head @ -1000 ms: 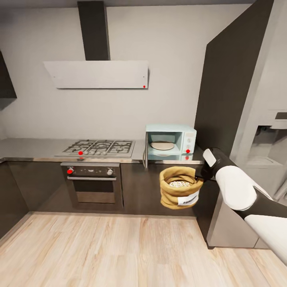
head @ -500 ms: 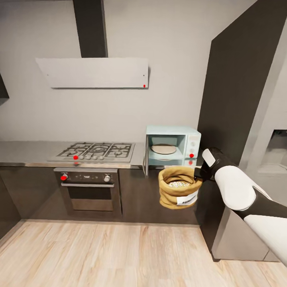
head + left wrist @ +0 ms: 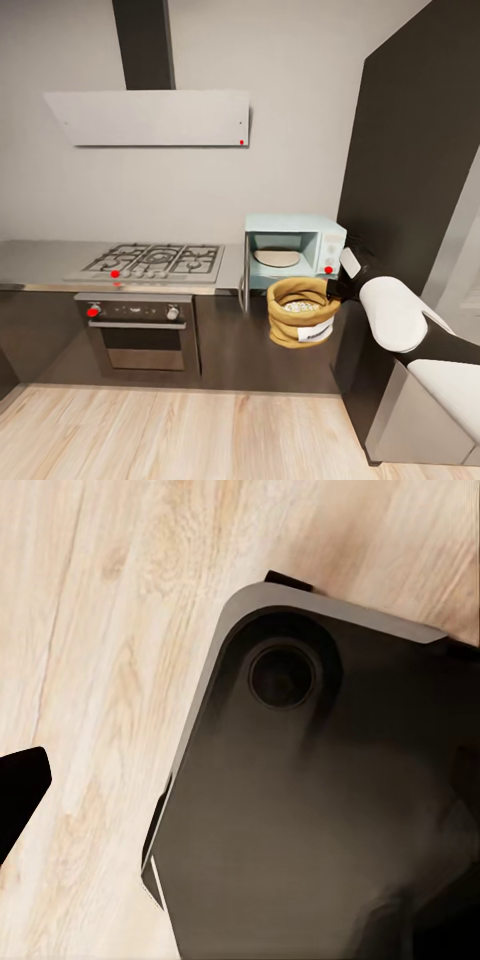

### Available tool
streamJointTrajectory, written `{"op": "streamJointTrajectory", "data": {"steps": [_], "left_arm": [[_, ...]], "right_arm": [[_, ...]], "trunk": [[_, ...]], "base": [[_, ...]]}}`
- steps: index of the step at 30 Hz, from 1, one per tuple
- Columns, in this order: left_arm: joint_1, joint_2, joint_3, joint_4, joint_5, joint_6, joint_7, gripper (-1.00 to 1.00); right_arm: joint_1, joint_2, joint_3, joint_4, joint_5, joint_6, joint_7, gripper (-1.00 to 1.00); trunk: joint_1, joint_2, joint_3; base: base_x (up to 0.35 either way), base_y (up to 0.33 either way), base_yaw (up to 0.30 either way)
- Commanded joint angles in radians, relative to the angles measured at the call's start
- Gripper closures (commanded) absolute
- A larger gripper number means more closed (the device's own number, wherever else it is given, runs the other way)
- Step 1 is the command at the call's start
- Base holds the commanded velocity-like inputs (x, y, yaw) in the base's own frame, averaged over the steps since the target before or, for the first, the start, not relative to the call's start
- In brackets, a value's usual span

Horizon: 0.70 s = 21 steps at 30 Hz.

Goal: In the kitchen, take the popcorn bag from the countertop, put it into the microwave, and heat it until the popcorn is cooked so the cooked popcorn ends up inside the bag.

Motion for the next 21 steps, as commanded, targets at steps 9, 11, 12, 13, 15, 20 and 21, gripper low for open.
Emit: {"op": "streamJointTrajectory", "data": {"steps": [9, 11, 12, 13, 15, 20, 21], "left_arm": [[0.000, 0.000, 0.001, -0.002, 0.003, -0.002, 0.003, -1.00], [0.000, 0.000, 0.001, -0.002, 0.003, -0.002, 0.003, -1.00], [0.000, 0.000, 0.001, -0.002, 0.003, -0.002, 0.003, -1.00], [0.000, 0.000, 0.001, -0.002, 0.003, -0.002, 0.003, -1.00], [0.000, 0.000, 0.001, -0.002, 0.003, -0.002, 0.003, -1.00], [0.000, 0.000, 0.001, -0.002, 0.003, -0.002, 0.003, -1.00], [0.000, 0.000, 0.001, -0.002, 0.003, -0.002, 0.003, -1.00]], "right_arm": [[0.000, 0.008, 0.008, -0.097, 0.005, 0.003, 0.004, 1.00], [-0.003, 0.009, 0.009, -0.102, 0.004, 0.003, 0.005, 1.00], [-0.008, 0.009, 0.009, -0.098, 0.003, 0.003, 0.005, 1.00], [-0.015, 0.009, 0.009, -0.095, 0.002, 0.003, 0.005, 1.00], [-0.040, 0.015, 0.009, -0.079, -0.001, 0.003, 0.005, 1.00], [-0.127, 0.020, 0.008, 0.036, -0.003, 0.003, 0.005, 1.00], [-0.139, 0.020, 0.007, 0.059, -0.003, 0.003, 0.005, 1.00]], "trunk": [[0.001, -0.001, -0.001], [0.001, -0.001, -0.001], [0.001, -0.001, -0.001], [0.001, -0.001, -0.001], [0.001, -0.001, -0.001], [0.001, -0.001, -0.001], [0.001, -0.001, -0.001]], "base": [[0.045, 0.000, 0.000], [0.000, 0.000, 0.000], [0.000, 0.000, 0.000], [0.000, 0.000, 0.000], [0.000, 0.000, 0.000], [0.000, 0.000, 0.000], [0.000, 0.000, 0.000]]}}
